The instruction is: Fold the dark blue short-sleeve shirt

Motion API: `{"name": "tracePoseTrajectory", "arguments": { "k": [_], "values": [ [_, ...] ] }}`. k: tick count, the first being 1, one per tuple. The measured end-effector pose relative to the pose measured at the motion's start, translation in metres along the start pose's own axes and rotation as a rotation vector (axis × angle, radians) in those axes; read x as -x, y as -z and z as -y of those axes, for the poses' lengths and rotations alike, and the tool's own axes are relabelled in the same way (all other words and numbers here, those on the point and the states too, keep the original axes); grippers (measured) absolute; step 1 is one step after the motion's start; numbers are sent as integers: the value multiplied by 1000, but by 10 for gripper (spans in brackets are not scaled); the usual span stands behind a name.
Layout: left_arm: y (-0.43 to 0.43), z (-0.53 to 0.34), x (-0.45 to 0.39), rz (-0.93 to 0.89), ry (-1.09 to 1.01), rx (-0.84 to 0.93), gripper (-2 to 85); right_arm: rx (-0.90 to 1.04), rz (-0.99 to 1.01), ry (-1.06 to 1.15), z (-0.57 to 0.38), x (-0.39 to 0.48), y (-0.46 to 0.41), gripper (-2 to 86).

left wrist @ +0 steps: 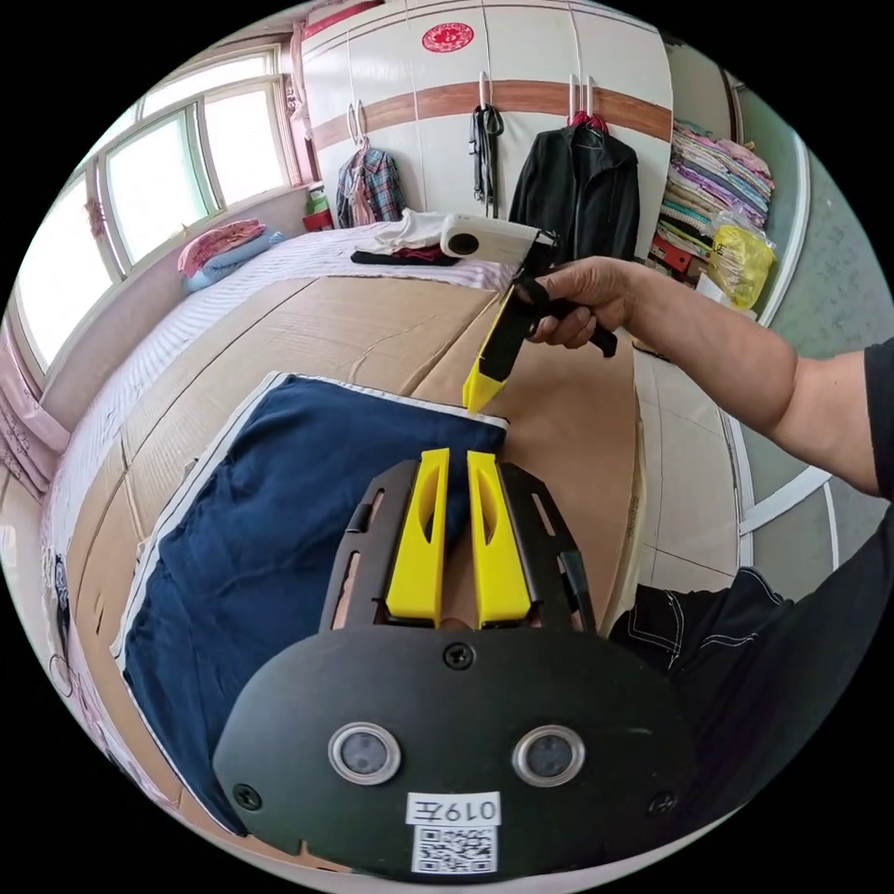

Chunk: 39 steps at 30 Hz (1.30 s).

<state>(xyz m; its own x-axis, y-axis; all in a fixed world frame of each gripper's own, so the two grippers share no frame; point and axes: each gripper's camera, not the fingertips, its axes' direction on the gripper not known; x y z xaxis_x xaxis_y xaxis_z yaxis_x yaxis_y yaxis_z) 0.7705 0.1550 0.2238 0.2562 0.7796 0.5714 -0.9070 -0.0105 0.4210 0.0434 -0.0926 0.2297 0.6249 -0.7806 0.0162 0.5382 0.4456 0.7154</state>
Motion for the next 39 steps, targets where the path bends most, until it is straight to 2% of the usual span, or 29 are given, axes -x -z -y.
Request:
{"name": "tracePoseTrajectory", "arguments": {
  "k": [4, 9, 14, 16, 18, 23, 29, 34, 39],
  "values": [
    [-2, 13, 56, 48, 2, -59, 43, -29, -15, 14, -17, 1, -1, 22],
    [-47, 56, 169, -24, 95, 2, 81, -70, 8, 37, -34, -4, 2, 0],
    [-141, 102, 302, -383, 253, 103, 92, -114, 46, 55, -54, -8, 8, -7],
    [-172, 113, 324, -420, 247, 149, 92, -116, 35, 60, -58, -4, 10, -8],
    [-200, 123, 332, -450, 195, 217, 91, -121, 41, 58, -62, -4, 12, -8],
    [-259, 140, 333, -330, 38, 391, 78, -120, 48, 61, -71, -1, 18, -9],
    [-297, 149, 343, -406, -29, 410, 22, -120, 53, 66, -80, 3, 25, -9],
    [-316, 150, 372, -468, 41, 377, 10, -122, 49, 67, -85, 9, 32, -9],
    [-330, 154, 377, -378, 25, 378, 7, -124, 47, 66, -90, 14, 38, -9]
  ]
}}
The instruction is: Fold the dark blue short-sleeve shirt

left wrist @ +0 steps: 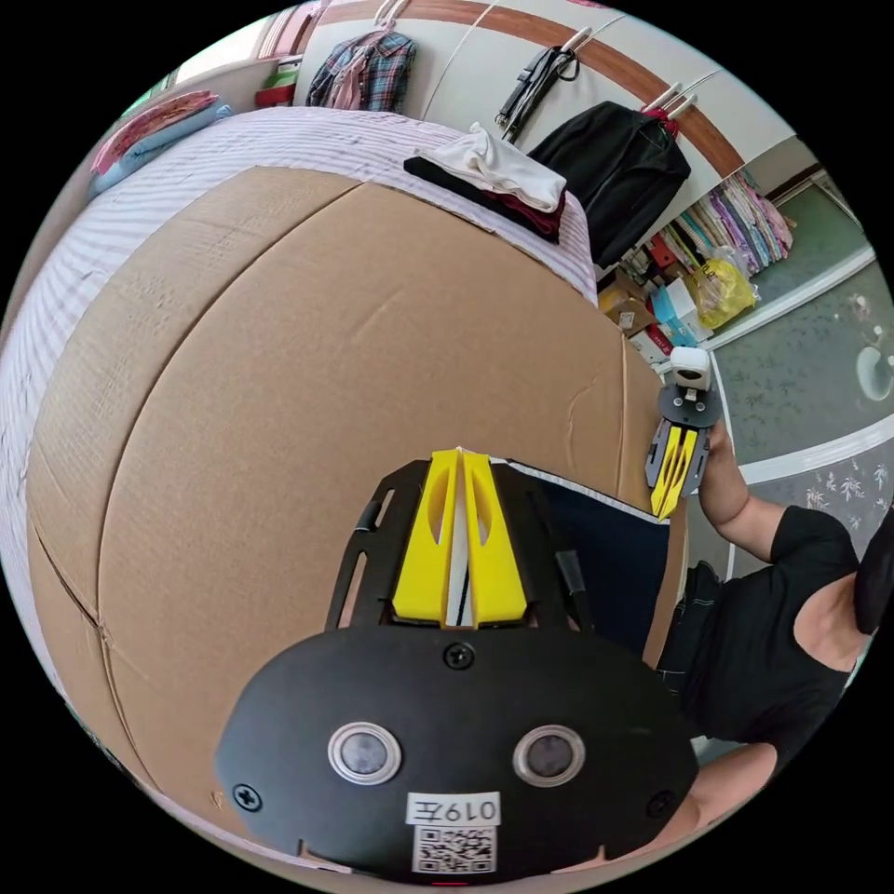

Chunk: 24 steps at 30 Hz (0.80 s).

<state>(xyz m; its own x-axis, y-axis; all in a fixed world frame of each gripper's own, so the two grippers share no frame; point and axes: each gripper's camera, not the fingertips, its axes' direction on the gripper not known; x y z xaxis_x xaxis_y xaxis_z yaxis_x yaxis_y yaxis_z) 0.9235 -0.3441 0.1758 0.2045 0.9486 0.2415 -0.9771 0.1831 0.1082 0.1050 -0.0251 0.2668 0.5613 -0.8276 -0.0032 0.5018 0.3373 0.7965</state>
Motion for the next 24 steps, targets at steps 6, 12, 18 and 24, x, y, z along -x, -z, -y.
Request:
{"name": "tracePoseTrajectory", "arguments": {
  "k": [6, 12, 18, 24],
  "values": [
    [-12, 7, -3, 103, -13, 12, 8, -6, 3, -2, -3, 7, 9, -9],
    [-17, -1, -3, 175, 18, -28, 16, -13, -1, 3, -4, 16, 19, -9],
    [-2, -12, 29, 106, 142, -102, 36, -21, 8, 2, -2, 26, 29, -6],
    [34, -37, 36, -12, 161, -242, 65, -59, -10, 20, -3, 55, 43, 42]
  ]
}}
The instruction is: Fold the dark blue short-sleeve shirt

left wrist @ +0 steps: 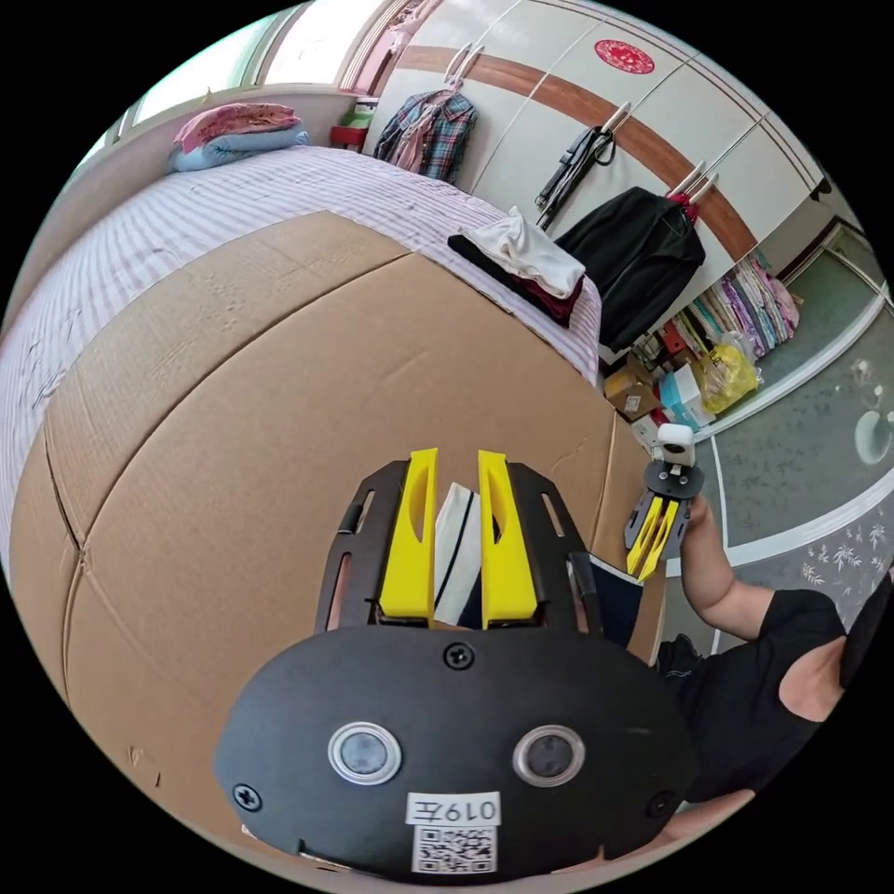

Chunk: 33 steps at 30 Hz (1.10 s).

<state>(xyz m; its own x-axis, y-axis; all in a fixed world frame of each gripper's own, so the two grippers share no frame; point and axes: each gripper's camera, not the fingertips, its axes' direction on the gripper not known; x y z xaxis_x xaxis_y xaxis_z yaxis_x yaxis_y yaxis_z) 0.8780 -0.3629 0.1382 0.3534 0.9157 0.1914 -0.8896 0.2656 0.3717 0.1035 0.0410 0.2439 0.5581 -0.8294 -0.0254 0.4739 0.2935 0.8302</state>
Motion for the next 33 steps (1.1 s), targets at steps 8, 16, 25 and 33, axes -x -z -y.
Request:
{"name": "tracePoseTrajectory", "arguments": {
  "k": [8, 16, 25, 33],
  "values": [
    [6, -42, -15, 121, -5, 91, 91, -49, -102, -4, -12, 50, 7, 96],
    [-7, -61, -20, 172, 41, 112, 66, -39, -99, -50, 5, 63, 13, 56],
    [8, -86, -39, 266, 31, 93, 44, 1, -203, -71, 26, 101, 14, 24],
    [99, -140, -24, 52, 63, -126, 77, -309, -334, -74, -6, 181, 33, 81]
  ]
}}
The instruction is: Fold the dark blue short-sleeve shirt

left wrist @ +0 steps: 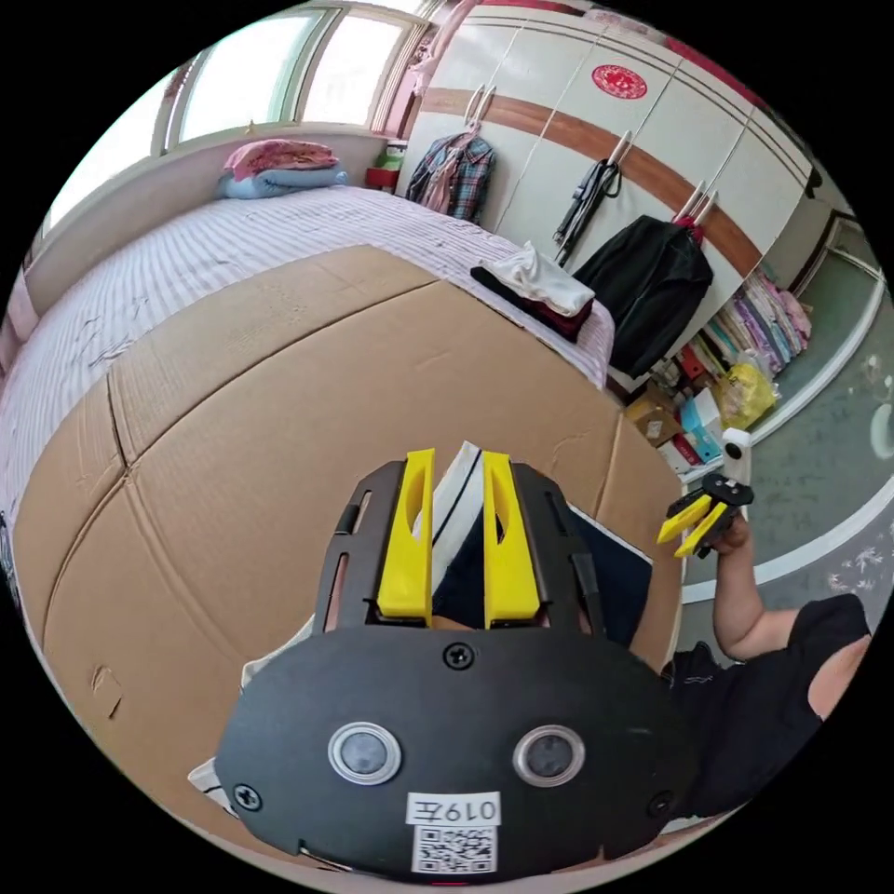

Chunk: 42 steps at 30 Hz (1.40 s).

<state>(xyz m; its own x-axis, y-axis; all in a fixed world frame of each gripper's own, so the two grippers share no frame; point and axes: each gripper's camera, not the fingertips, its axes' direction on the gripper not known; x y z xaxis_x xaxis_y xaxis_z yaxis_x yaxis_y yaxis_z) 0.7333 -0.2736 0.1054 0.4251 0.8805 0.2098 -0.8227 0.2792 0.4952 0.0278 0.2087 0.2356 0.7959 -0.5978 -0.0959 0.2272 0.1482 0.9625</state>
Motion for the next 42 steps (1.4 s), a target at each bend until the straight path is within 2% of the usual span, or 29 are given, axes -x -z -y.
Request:
{"name": "tracePoseTrajectory", "arguments": {
  "k": [3, 5, 9, 13, 17, 30, 33, 36, 38, 42],
  "values": [
    [4, -22, 6, 9, -34, 115, 88, -14, -77, 37, 2, 34, -13, 95],
    [5, -40, 2, 104, -71, 187, 88, -49, -118, 154, 7, 76, -26, 93],
    [11, -58, -3, 151, -93, 219, 85, -1, -124, 261, 26, 121, -62, 96],
    [16, -72, -11, 192, -115, 263, 77, 63, -82, 274, 47, 140, -101, 103],
    [27, -87, -16, 199, -136, 285, 56, 122, -143, 269, 62, 151, -124, 86],
    [86, -147, -8, 180, -122, 259, 14, 178, -161, 203, 106, 160, -131, 40],
    [109, -167, -9, 209, -93, 214, 14, 180, -147, 213, 116, 169, -128, 52],
    [160, -198, -10, 256, -46, 77, 13, 135, -134, 225, 122, 180, -112, 65],
    [220, -240, -9, 187, -40, -52, 14, 82, -78, 268, 123, 193, -93, 68],
    [312, -337, 9, 17, -24, -170, 16, 41, 45, 331, 124, 211, -81, 62]
  ]
}}
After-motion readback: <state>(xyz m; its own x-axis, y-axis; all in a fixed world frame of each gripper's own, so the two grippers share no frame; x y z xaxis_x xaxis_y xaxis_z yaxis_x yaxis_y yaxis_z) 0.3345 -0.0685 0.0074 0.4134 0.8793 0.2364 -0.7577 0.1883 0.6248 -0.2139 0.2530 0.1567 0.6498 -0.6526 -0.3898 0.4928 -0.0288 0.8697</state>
